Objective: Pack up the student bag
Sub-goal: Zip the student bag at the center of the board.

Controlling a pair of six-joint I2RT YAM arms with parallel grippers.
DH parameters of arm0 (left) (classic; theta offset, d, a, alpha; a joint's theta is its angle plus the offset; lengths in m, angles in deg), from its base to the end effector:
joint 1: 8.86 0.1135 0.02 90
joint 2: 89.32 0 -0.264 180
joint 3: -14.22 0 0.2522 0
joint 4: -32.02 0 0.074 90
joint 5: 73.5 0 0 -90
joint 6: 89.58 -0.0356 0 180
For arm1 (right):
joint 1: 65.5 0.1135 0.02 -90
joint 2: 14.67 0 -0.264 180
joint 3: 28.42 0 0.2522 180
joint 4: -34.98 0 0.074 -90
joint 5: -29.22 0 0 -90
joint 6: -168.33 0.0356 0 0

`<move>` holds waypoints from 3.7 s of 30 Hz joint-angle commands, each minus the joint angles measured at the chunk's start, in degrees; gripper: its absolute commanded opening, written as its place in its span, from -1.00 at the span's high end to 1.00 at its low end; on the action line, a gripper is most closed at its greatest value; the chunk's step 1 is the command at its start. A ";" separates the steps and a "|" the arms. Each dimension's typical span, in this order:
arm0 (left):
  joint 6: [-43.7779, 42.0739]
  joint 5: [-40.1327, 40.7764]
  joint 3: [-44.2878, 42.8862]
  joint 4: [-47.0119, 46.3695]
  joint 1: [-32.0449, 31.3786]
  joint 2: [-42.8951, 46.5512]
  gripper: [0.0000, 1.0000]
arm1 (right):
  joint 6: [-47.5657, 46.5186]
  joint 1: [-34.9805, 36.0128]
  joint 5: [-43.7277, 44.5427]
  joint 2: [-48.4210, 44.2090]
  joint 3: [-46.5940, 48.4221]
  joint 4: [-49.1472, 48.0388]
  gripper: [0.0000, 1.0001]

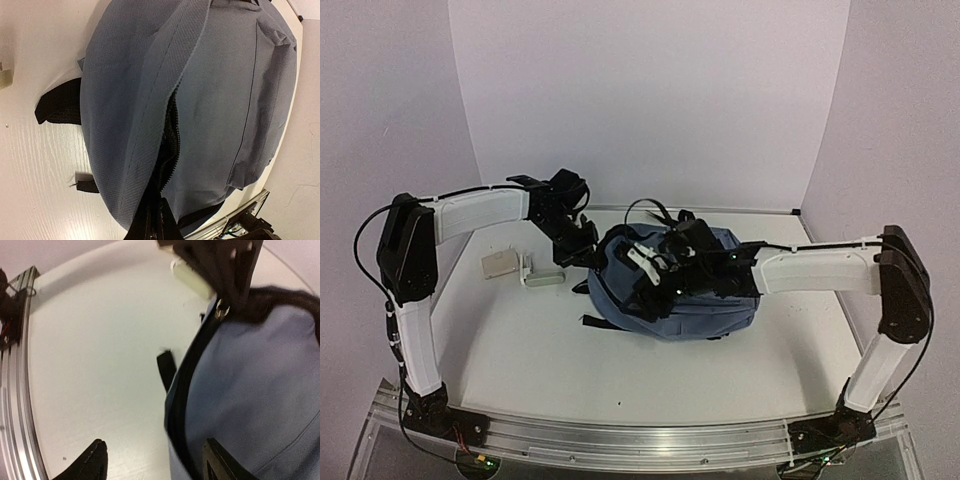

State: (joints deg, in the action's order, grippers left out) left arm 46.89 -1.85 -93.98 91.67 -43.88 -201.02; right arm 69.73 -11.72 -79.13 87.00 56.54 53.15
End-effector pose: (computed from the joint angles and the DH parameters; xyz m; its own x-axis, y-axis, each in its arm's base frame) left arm 0.3359 -0.2491 0.2472 -0.9826 -0.1518 -0.1074 -0.0744 0.8504 -0.5209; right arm 0.2293 0.3320 0.2379 -0.1968 -0.5089 -0.8380 -0.9585 0.2795 0.0553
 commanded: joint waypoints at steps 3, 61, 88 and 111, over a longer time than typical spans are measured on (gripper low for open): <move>1.00 -0.64 0.05 -2.66 -0.06 4.01 0.99 | 2.87 0.17 3.67 11.68 10.97 -3.21 -0.29; 6.74 -7.93 2.05 -14.09 -8.57 2.57 1.00 | -18.47 -7.29 -5.89 -16.88 -7.78 12.92 -0.62; 6.16 -4.00 4.49 -12.02 -0.97 5.01 0.99 | -7.02 -0.28 3.70 -9.35 -7.34 5.59 1.00; 9.49 -11.85 5.67 -23.20 -7.09 1.89 1.00 | -17.36 -4.22 -3.08 -26.64 -11.39 19.48 -0.58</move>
State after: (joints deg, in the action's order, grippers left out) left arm 54.53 -14.79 -87.78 74.19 -49.36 -199.23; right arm 40.63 -16.02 -73.18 55.88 34.43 71.04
